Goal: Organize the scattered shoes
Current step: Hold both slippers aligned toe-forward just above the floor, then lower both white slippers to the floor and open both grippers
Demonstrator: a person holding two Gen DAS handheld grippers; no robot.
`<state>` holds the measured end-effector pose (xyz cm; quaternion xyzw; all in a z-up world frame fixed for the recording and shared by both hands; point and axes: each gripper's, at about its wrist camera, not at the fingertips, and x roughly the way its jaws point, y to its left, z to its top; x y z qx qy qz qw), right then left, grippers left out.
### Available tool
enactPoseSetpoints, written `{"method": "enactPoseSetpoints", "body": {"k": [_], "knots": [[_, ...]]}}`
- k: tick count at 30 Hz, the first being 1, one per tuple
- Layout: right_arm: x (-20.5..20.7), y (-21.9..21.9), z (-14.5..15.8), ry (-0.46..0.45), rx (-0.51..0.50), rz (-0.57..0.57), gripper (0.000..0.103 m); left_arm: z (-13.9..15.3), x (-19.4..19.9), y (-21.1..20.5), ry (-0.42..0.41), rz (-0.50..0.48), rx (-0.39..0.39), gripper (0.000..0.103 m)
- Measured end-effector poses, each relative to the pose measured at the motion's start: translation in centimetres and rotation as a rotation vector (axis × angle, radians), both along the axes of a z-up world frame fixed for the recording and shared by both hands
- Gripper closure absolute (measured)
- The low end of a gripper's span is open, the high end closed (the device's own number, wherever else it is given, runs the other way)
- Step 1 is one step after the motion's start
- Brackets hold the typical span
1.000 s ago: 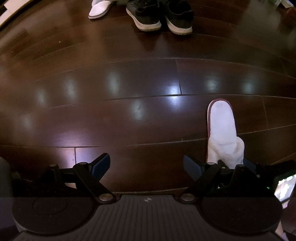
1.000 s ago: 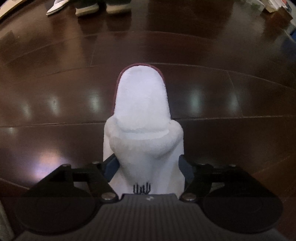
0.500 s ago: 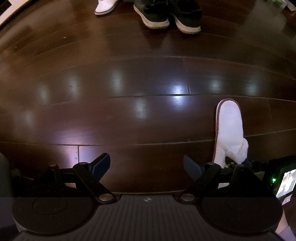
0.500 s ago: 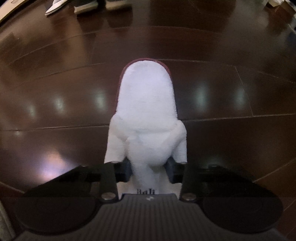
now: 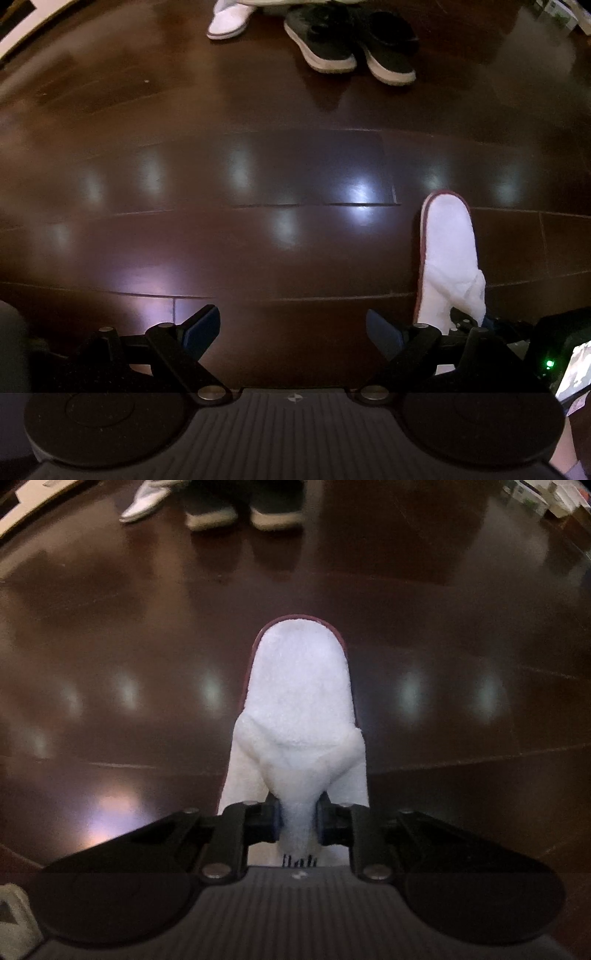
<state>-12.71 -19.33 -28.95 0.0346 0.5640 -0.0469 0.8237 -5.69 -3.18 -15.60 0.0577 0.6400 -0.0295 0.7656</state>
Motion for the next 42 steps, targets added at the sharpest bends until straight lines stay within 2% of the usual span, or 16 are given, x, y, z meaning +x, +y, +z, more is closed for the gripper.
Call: {"method": "enactPoseSetpoints", "body": {"k": [10, 14, 19, 21, 25, 30, 38, 42], "knots": [[3.4, 7.6, 3.1, -0.058, 0.083, 0.070, 0.085, 1.5, 1.8, 7.0, -0.026, 0.161, -0.028, 0.013], [5.6, 12.0, 4.3, -0.081, 0.131, 0.124, 0.085, 2.0, 3.2, 10.4, -0.055, 0.239, 0.014, 0.013], [8.1, 16.0, 4.8, -0.085, 0.165, 0.169, 0.085, 2.2, 5.8, 16.4, -0.089, 0.406, 0.082, 0.013], [9.6, 17.5, 4.4, -0.084, 0.174, 0.189, 0.085, 1.9, 6.7, 18.1, -0.102, 0.461, 0.117, 0.013], [12.4, 21.3, 3.2, -0.078, 0.182, 0.233, 0.085, 1.1, 7.1, 22.5, -0.118, 0.597, 0.248, 0.013], [14.6, 25.4, 1.4, -0.055, 0.186, 0.277, 0.085, -0.5, 7.1, 26.5, -0.090, 0.716, 0.367, 0.013], [17.1, 28.1, -1.2, -0.012, 0.201, 0.278, 0.085, -3.0, 7.8, 27.3, -0.050, 0.780, 0.384, 0.013], [17.2, 28.7, -1.5, -0.003, 0.206, 0.275, 0.085, -2.7, 8.2, 26.7, -0.046, 0.792, 0.327, 0.013]]}}
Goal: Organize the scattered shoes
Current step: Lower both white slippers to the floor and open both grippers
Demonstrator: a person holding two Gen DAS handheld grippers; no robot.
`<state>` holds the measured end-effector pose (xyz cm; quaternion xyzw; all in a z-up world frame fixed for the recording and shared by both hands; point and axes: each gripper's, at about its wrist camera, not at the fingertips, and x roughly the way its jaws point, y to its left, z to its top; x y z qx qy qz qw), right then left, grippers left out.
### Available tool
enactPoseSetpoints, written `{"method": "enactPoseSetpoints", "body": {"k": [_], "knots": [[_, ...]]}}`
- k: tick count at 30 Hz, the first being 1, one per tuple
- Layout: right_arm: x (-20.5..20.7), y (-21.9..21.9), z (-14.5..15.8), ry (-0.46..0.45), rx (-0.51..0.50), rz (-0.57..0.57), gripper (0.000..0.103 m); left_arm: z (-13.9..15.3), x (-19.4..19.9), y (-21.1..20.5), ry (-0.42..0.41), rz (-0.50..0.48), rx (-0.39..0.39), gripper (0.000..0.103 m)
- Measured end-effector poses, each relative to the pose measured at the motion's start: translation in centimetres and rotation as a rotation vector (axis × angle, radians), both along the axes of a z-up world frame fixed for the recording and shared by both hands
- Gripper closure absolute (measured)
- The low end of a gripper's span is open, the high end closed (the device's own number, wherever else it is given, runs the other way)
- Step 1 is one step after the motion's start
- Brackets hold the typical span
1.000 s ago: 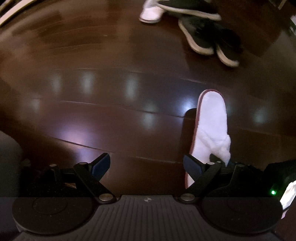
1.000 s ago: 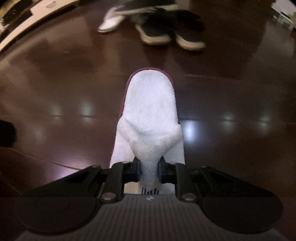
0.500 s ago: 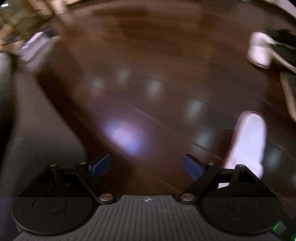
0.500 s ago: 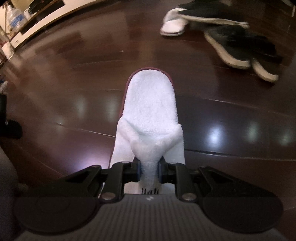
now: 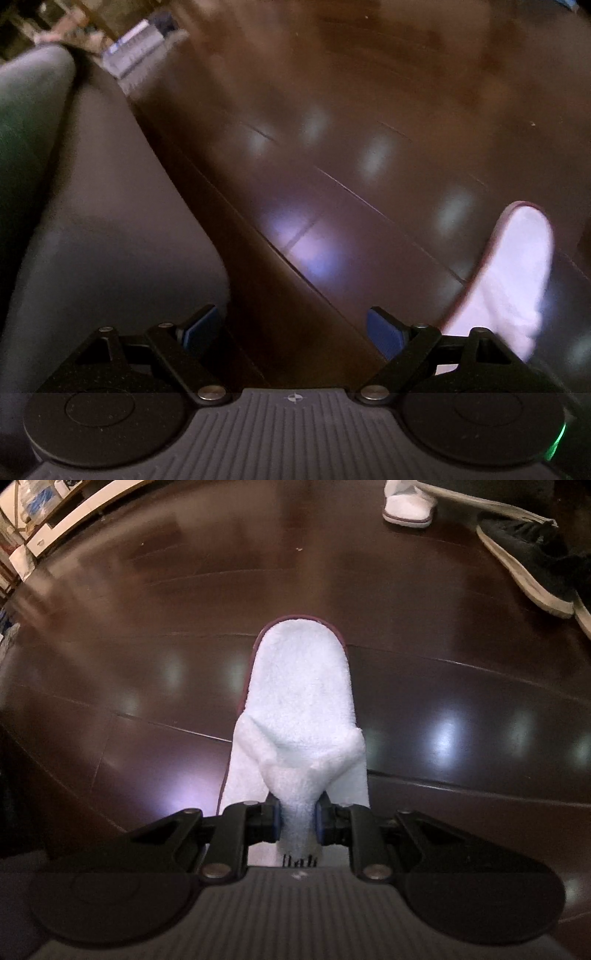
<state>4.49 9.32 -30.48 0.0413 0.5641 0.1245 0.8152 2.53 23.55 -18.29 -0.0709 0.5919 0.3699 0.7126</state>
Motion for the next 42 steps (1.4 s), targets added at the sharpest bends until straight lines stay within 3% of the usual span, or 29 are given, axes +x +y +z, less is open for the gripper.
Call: {"method": "enactPoseSetpoints", "body": {"k": [4, 11, 16, 20, 25, 33, 40, 42], "knots": [[0.4, -0.1, -0.5, 0.017, 0.011, -0.013, 0.085, -0.7, 0.8, -0.8, 0.003, -0.025, 0.045, 0.013], [0.6, -1.6, -0.9, 0.056, 0.079, -0.009, 0.079, -2.2, 0.3, -1.7, -0.037, 0.010, -0.014, 0.012], [0.9, -2.1, -1.3, 0.077, 0.142, -0.012, 0.071, -2.3, 0.0, -0.5, -0.050, 0.102, -0.114, 0.012], [1.3, -2.1, -0.6, 0.067, 0.155, 0.008, 0.066, -1.9, 0.2, -0.8, -0.056, 0.105, -0.094, 0.012], [1.4, -2.7, 0.5, 0.058, 0.171, 0.027, 0.065, -1.2, -0.1, -1.2, -0.070, 0.123, -0.139, 0.012], [1.1, -7.4, 5.0, -0.004, 0.172, 0.019, 0.064, 2.6, 0.0, -2.8, -0.163, 0.079, -0.179, 0.013], [-0.3, -14.7, 11.9, -0.135, 0.112, -0.060, 0.063, 6.8, 0.2, -9.0, -0.209, -0.127, -0.229, 0.017], [-1.3, -18.5, 14.9, -0.179, 0.086, -0.114, 0.060, 8.5, -0.4, -11.2, -0.227, -0.176, -0.258, 0.016]]}}
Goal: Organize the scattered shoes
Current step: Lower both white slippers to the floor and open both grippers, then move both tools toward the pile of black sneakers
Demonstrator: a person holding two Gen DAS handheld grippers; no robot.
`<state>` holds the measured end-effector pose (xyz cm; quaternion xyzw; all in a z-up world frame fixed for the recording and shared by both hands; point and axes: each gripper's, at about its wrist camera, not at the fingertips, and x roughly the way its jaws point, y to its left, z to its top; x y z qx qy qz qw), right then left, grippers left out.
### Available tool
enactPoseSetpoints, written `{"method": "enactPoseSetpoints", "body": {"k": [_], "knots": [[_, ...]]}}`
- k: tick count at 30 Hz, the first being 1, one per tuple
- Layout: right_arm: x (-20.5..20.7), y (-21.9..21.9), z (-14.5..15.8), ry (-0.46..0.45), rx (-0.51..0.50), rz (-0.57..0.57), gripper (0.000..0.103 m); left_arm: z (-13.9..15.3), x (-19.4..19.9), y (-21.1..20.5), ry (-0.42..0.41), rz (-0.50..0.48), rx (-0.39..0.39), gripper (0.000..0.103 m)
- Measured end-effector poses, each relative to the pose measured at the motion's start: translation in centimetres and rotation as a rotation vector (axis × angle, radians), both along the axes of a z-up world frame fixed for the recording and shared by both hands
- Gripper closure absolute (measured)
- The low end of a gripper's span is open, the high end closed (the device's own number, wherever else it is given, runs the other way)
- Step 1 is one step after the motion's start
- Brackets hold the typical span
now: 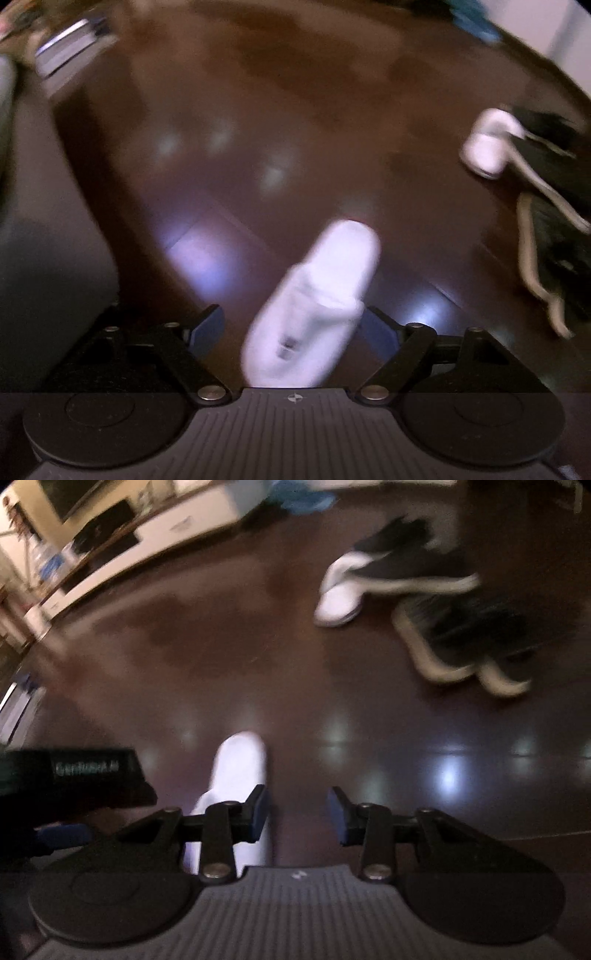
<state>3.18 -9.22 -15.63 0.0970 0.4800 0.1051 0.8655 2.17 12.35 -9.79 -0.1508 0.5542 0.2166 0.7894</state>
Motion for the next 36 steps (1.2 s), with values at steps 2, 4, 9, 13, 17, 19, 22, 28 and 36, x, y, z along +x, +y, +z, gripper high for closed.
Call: {"method": "enactPoseSetpoints", "body": {"k": [2, 4, 9, 13, 17, 19, 22, 28, 36], "knots": [[-1.3, -2.9, 2.2, -0.046, -0.009, -0.044, 0.053, 1.9, -0.6, -2.3, -0.016, -0.054, -0.021, 0.015], [-2.8, -6.2, 4.7, -0.097, -0.016, -0.098, 0.048, 4.5, -1.2, -4.8, -0.038, -0.113, -0.012, 0.015], [-5.7, -12.2, 9.8, -0.168, -0.003, -0.213, 0.029, 7.9, -2.4, -10.3, -0.082, -0.248, 0.064, 0.014], [-6.6, -15.6, 11.2, -0.187, 0.019, -0.235, 0.011, 8.9, -1.5, -14.1, -0.121, -0.329, 0.100, 0.014], [-5.5, -16.9, 10.1, -0.198, 0.017, -0.277, 0.008, 7.1, 1.1, -16.8, -0.118, -0.389, 0.062, 0.014], [-4.1, -17.1, 9.1, -0.202, -0.006, -0.284, 0.008, 5.8, 3.3, -18.0, -0.097, -0.402, 0.061, 0.014], [-1.9, -17.1, 7.6, -0.210, -0.034, -0.282, 0.008, 3.8, 7.1, -19.2, -0.093, -0.405, 0.062, 0.014], [1.9, -18.1, 5.1, -0.208, -0.029, -0.306, 0.008, -0.6, 14.4, -19.8, -0.064, -0.345, 0.032, 0.014], [7.0, -19.5, -1.3, -0.084, 0.003, -0.412, 0.008, -7.2, 21.6, -22.2, -0.019, -0.305, -0.004, 0.014]]}}
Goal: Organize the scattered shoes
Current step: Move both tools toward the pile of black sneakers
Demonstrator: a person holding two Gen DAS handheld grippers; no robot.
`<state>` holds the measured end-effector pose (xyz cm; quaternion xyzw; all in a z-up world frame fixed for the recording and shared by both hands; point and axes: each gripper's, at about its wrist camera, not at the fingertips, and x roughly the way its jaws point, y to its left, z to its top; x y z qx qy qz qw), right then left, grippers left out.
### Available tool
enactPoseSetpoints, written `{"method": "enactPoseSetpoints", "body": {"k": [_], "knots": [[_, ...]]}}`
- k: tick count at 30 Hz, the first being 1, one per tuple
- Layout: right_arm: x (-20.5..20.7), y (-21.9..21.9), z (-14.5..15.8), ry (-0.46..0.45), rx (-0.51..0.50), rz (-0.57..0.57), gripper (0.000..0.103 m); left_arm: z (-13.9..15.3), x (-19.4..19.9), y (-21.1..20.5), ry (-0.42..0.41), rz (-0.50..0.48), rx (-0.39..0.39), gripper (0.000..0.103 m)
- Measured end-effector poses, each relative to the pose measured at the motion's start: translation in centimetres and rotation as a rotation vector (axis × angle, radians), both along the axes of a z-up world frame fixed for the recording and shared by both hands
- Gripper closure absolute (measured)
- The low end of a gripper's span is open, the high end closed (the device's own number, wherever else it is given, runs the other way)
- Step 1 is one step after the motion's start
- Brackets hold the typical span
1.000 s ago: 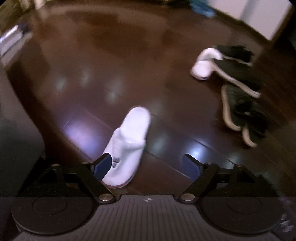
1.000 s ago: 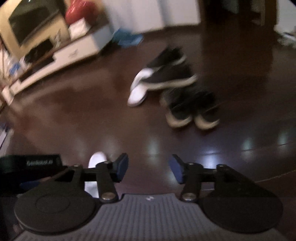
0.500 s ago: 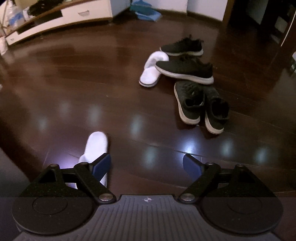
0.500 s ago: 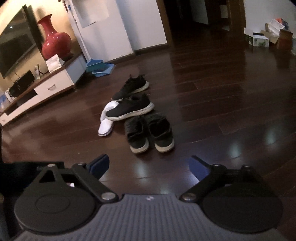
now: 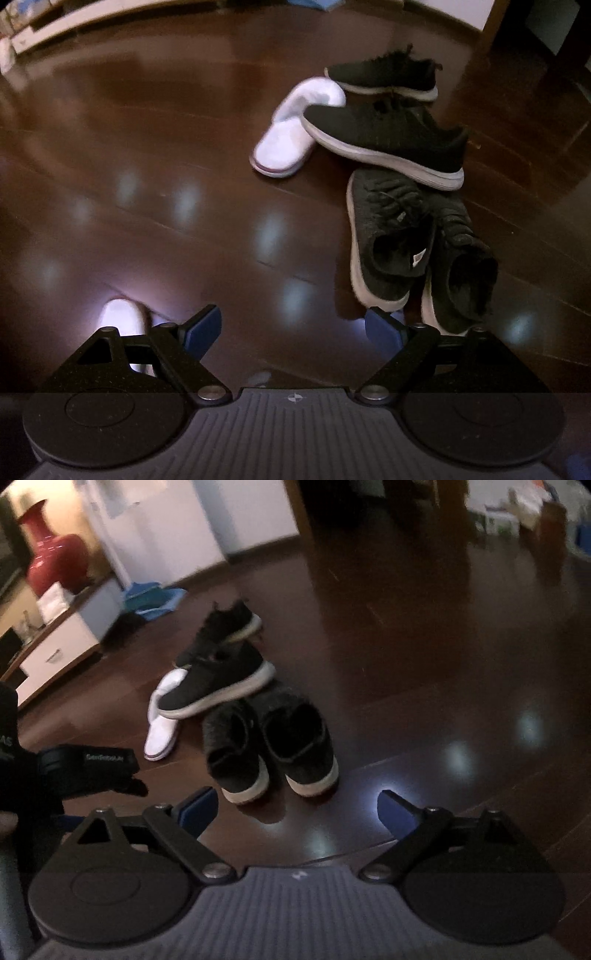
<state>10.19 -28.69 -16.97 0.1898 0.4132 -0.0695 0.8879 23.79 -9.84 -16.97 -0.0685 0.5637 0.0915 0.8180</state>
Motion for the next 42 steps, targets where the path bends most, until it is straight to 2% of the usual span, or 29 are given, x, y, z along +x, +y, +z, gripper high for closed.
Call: {"method": "enactPoseSetpoints", "body": {"k": [5, 11, 16, 18, 24, 30, 33, 34, 37, 39, 40, 42], "knots": [[2.3, -0.3, -2.7, 0.042, -0.002, -0.019, 0.008, -3.7, 3.0, -0.7, 0.003, 0.017, -0.058, 0.014], [5.3, -0.2, -5.4, 0.075, 0.000, -0.038, 0.008, -6.0, 5.1, -1.0, -0.014, -0.006, -0.081, 0.014], [6.4, 0.2, -6.0, 0.090, -0.002, -0.024, 0.008, -7.2, 6.6, -1.5, -0.051, -0.068, -0.043, 0.016], [6.9, 0.4, -6.1, 0.095, -0.012, 0.001, 0.008, -7.8, 7.0, -1.8, -0.045, -0.081, -0.052, 0.016], [8.4, 0.6, -6.5, 0.105, -0.020, 0.033, 0.008, -9.6, 7.9, -3.5, -0.052, -0.155, -0.002, 0.024], [9.3, 0.7, -7.2, 0.124, -0.031, 0.065, 0.008, -11.1, 9.3, -4.1, -0.049, -0.171, 0.007, 0.027], [9.7, 0.6, -7.5, 0.131, -0.033, 0.069, 0.008, -11.8, 9.8, -4.1, -0.043, -0.169, -0.009, 0.034], [9.7, 0.5, -7.7, 0.134, -0.033, 0.069, 0.008, -12.0, 9.8, -4.0, -0.034, -0.169, -0.023, 0.039], [9.7, 0.3, -8.0, 0.145, -0.026, 0.064, 0.008, -13.2, 9.6, -3.7, 0.023, -0.167, -0.056, 0.079], [9.5, 0.3, -8.1, 0.151, -0.018, 0.060, 0.008, -13.5, 9.5, -3.2, 0.038, -0.144, -0.091, 0.084], [9.4, 0.4, -8.0, 0.151, -0.020, 0.066, 0.008, -13.4, 9.6, -3.0, 0.042, -0.135, -0.103, 0.091], [9.1, 0.5, -7.9, 0.150, -0.025, 0.078, 0.008, -12.9, 9.8, -2.5, 0.045, -0.104, -0.119, 0.092]]}}
